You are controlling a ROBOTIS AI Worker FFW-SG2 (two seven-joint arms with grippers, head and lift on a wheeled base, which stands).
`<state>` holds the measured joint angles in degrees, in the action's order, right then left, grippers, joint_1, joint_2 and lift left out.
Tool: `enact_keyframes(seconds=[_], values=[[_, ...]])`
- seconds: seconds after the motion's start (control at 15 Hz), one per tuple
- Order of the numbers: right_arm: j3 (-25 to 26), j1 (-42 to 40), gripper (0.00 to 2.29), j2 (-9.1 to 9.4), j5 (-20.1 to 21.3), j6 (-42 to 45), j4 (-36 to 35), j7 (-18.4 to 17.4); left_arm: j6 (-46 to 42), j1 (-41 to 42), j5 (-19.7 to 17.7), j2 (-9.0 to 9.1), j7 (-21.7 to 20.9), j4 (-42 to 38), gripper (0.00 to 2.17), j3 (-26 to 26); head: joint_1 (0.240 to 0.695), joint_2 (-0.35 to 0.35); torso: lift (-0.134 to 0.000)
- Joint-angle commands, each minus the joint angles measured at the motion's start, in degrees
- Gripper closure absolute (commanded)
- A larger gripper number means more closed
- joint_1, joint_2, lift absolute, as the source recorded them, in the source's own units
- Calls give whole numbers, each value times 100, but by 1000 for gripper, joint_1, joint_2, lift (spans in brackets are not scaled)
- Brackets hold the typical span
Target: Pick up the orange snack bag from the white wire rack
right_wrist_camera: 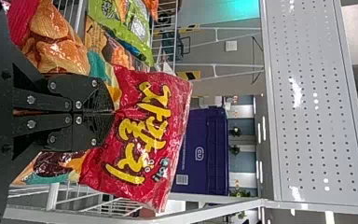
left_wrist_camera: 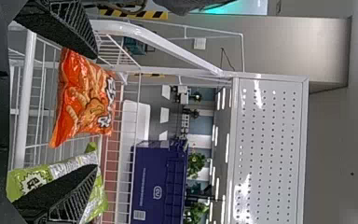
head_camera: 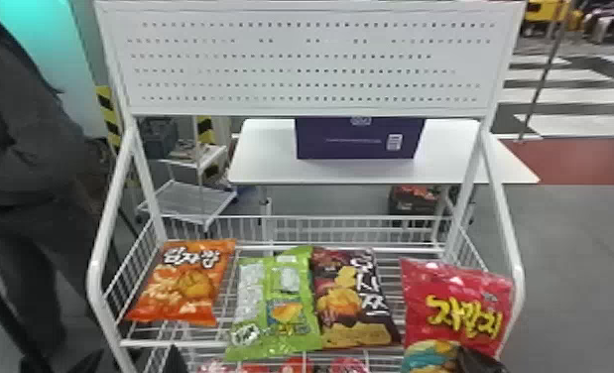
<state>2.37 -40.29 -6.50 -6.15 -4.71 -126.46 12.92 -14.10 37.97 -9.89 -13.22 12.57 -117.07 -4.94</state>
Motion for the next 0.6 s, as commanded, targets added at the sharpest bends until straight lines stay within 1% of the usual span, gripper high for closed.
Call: enact_keyframes(seconds=[0.0,0.53], values=[[1,3,2219,0,0,0,7,0,0,0,-13,-5,0,0,39,2,499,0,0],[27,-41,2219,-44,-18,0,-10,0,53,-70,-13,4,0,9,39,-77,499,0,0]])
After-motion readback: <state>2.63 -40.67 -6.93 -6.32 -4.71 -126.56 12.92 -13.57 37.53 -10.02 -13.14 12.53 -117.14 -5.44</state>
